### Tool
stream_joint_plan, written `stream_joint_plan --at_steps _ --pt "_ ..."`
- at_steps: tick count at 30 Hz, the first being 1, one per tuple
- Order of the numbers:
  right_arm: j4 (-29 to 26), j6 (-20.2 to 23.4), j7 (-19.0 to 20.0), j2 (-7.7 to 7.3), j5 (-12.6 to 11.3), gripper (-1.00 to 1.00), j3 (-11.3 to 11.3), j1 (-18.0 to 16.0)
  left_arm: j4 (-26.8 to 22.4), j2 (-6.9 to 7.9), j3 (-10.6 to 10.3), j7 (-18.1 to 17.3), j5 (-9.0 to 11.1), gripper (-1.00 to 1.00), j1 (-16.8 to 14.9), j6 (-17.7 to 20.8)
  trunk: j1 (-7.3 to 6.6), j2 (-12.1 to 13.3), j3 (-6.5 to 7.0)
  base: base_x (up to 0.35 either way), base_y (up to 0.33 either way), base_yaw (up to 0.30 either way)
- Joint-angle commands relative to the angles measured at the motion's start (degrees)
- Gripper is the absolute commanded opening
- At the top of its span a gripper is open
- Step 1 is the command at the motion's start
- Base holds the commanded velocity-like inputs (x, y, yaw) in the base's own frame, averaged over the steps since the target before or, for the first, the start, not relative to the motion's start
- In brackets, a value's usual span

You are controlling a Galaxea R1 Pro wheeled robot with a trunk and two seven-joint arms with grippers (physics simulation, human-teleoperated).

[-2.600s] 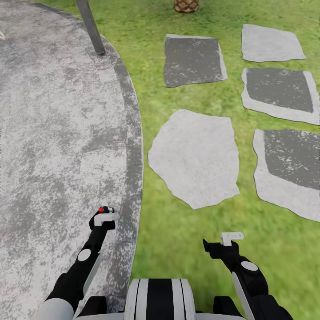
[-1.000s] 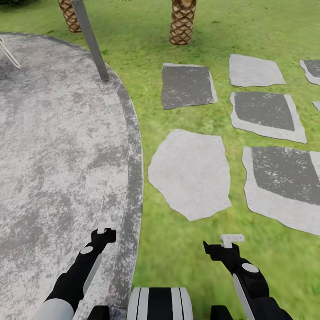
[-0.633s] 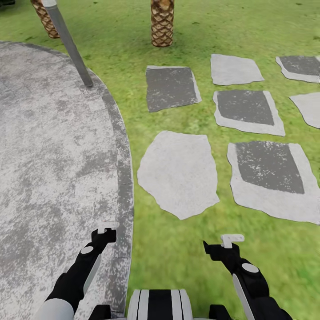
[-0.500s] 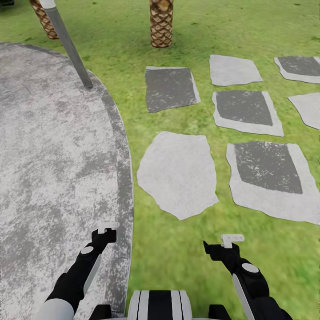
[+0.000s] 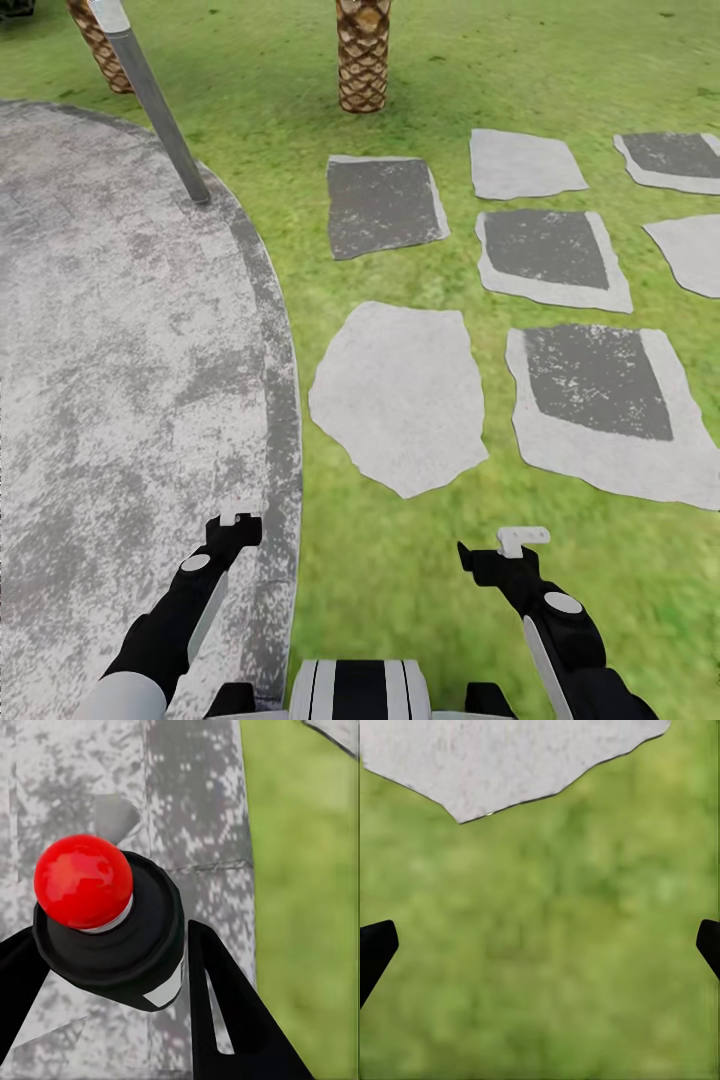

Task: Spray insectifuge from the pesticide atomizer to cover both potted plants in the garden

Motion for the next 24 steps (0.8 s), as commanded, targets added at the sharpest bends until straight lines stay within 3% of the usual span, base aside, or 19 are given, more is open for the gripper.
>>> stream_joint_plan --at_steps 1,14,24 --pt "-0.07 0.30 0.02 -0.01 -0.01 1.00 0.01 -0.02 -0.10 -0.03 0.07 0.07 -0.01 -1.00 0.01 0.33 -0.23 0.40 0.16 0.000 0.000 0.000" --pt "-0.10 0.30 -0.06 -0.01 0.18 1.00 -0.02 -0.02 -0.10 -0.03 0.09 0.07 -0.06 -1.00 0.01 0.33 -2.65 4.82 2.13 0.000 0.000 -0.008" --pt "-0.16 0.30 -0.06 -0.09 0.25 1.00 -0.32 -0.02 -0.14 0.14 0.12 0.15 -0.25 -1.00 0.04 0.33 -2.65 4.82 2.13 0.000 0.000 -0.266"
